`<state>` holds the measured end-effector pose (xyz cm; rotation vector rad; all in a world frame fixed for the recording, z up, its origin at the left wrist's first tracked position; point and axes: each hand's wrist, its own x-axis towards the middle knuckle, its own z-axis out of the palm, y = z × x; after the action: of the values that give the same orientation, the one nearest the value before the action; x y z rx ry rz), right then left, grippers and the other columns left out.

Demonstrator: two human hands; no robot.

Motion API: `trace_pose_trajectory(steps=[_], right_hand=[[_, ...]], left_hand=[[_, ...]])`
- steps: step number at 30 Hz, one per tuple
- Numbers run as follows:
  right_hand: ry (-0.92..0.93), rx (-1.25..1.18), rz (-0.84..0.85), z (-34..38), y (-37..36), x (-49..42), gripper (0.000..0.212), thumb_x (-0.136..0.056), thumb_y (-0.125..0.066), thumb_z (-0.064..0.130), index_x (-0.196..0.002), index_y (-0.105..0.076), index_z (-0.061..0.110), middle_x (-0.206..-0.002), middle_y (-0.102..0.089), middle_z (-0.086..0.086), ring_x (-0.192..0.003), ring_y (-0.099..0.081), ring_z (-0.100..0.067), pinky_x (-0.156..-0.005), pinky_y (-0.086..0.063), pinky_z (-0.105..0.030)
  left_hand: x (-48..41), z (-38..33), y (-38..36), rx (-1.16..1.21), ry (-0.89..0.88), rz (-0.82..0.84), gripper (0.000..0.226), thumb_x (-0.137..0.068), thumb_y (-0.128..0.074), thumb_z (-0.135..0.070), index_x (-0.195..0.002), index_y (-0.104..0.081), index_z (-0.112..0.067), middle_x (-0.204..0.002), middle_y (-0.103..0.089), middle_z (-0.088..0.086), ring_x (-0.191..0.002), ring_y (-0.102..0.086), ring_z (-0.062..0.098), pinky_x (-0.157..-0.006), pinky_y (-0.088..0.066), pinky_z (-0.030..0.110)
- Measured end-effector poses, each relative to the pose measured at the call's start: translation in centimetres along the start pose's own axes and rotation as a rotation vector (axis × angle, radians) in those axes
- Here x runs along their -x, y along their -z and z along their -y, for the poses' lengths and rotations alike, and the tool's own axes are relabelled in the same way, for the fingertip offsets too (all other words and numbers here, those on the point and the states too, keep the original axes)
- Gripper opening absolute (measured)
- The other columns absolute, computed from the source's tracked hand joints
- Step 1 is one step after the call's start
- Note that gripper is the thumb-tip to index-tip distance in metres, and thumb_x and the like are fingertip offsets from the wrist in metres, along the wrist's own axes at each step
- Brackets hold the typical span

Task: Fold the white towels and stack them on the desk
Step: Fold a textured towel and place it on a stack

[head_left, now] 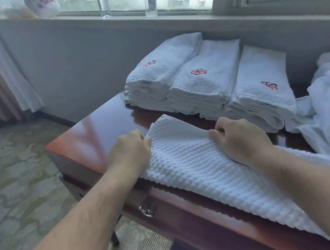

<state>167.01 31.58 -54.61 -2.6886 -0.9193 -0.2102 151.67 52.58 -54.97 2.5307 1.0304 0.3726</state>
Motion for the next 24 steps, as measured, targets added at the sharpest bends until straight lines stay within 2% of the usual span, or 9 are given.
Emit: trace_pose_trajectory(steps=[4, 7, 9, 12, 13, 15, 18, 21, 24], right_hand=[[-0.023, 0.1, -0.019, -0.7, -0.3, 0.5, 0.045, -0.099, -0.033, 0.063, -0.076, -0.048, 0.028, -0.073, -0.054, 0.011, -0.064, -0.045, -0.007, -0.052, -0.027, -0.029], [0.022, 0.077, -0.034, -0.7, -0.6, 0.9, 0.037, -0.103, -0.034, 0.05, -0.083, -0.052, 0.025, -0.076, -0.059, 0.006, -0.068, -0.051, -0.015, -0.055, -0.033, -0.033], [0.037, 0.059, -0.043, -0.5, -0.7, 0.8, 0.037, -0.105, -0.033, 0.049, -0.087, -0.053, 0.023, -0.078, -0.059, 0.005, -0.073, -0.055, -0.02, -0.059, -0.037, -0.035], [0.01, 0.02, -0.015, -0.2, -0.7, 0.5, 0.04, -0.104, -0.035, 0.053, -0.087, -0.055, 0.023, -0.078, -0.058, 0.007, -0.075, -0.055, -0.019, -0.06, -0.037, -0.035], [0.003, 0.014, -0.01, -0.3, -0.6, 0.5, 0.04, -0.104, -0.036, 0.054, -0.087, -0.055, 0.024, -0.077, -0.057, 0.009, -0.074, -0.054, -0.018, -0.058, -0.034, -0.033], [-0.001, 0.019, -0.011, -0.5, -0.4, 0.7, 0.039, -0.102, -0.036, 0.055, -0.085, -0.055, 0.026, -0.076, -0.055, 0.012, -0.071, -0.051, -0.014, -0.054, -0.029, -0.03], [-0.013, 0.028, -0.002, -1.8, 0.4, 1.6, 0.041, -0.099, -0.034, 0.06, -0.082, -0.052, 0.028, -0.077, -0.056, 0.012, -0.072, -0.051, -0.012, -0.055, -0.03, -0.031], [-0.027, 0.074, 0.025, -5.2, 1.7, 3.4, 0.036, -0.096, -0.034, 0.061, -0.086, -0.052, 0.032, -0.078, -0.056, 0.012, -0.074, -0.054, -0.013, -0.059, -0.034, -0.034], [-0.036, 0.038, 0.111, -8.6, 2.8, 5.0, 0.026, -0.095, -0.042, 0.056, -0.084, -0.051, 0.034, -0.084, -0.061, 0.013, -0.079, -0.054, -0.01, -0.064, -0.036, -0.034]], left_hand=[[0.4, 0.0, -0.3, -0.105, 0.047, 0.008, 0.024, -0.101, -0.035, -0.034, -0.101, -0.052, -0.016, -0.106, -0.064, 0.01, -0.084, -0.05, 0.031, -0.07, -0.037, 0.037], [1.0, -0.1, -0.4, -0.115, 0.077, -0.007, 0.021, -0.098, -0.035, -0.03, -0.101, -0.049, -0.015, -0.109, -0.063, 0.011, -0.084, -0.048, 0.03, -0.07, -0.036, 0.037], [1.5, -0.3, -0.4, -0.121, 0.052, -0.058, 0.02, -0.095, -0.04, -0.026, -0.11, -0.047, -0.014, -0.117, -0.056, 0.01, -0.095, -0.047, 0.03, -0.076, -0.039, 0.039], [2.3, -1.1, -0.7, -0.039, -0.244, -0.247, 0.041, -0.087, -0.051, -0.011, -0.126, -0.046, -0.021, -0.127, -0.044, 0.004, -0.114, -0.04, 0.028, -0.091, -0.035, 0.042], [2.5, -1.8, -0.7, 0.018, -0.371, -0.229, 0.042, -0.089, -0.052, -0.011, -0.128, -0.05, -0.024, -0.128, -0.046, 0.001, -0.118, -0.041, 0.026, -0.095, -0.035, 0.041], [2.8, -3.4, -1.0, 0.068, -0.511, -0.063, 0.034, -0.099, -0.048, -0.025, -0.131, -0.058, -0.029, -0.137, -0.05, -0.005, -0.129, -0.041, 0.02, -0.108, -0.032, 0.04], [2.7, -4.7, -2.5, -0.055, -0.474, 0.204, 0.052, -0.103, -0.029, -0.055, -0.149, -0.042, -0.034, -0.16, -0.032, -0.007, -0.149, -0.021, 0.017, -0.123, -0.014, 0.041], [2.4, -4.6, -3.9, -0.192, -0.432, 0.26, 0.068, -0.098, -0.015, -0.069, -0.159, -0.019, -0.037, -0.169, -0.007, -0.007, -0.155, -0.001, 0.016, -0.125, 0.0, 0.042], [2.1, -4.4, -4.4, -0.223, -0.409, 0.257, 0.073, -0.095, -0.011, -0.073, -0.159, -0.01, -0.039, -0.169, 0.001, -0.009, -0.155, 0.004, 0.014, -0.125, 0.0, 0.045]])
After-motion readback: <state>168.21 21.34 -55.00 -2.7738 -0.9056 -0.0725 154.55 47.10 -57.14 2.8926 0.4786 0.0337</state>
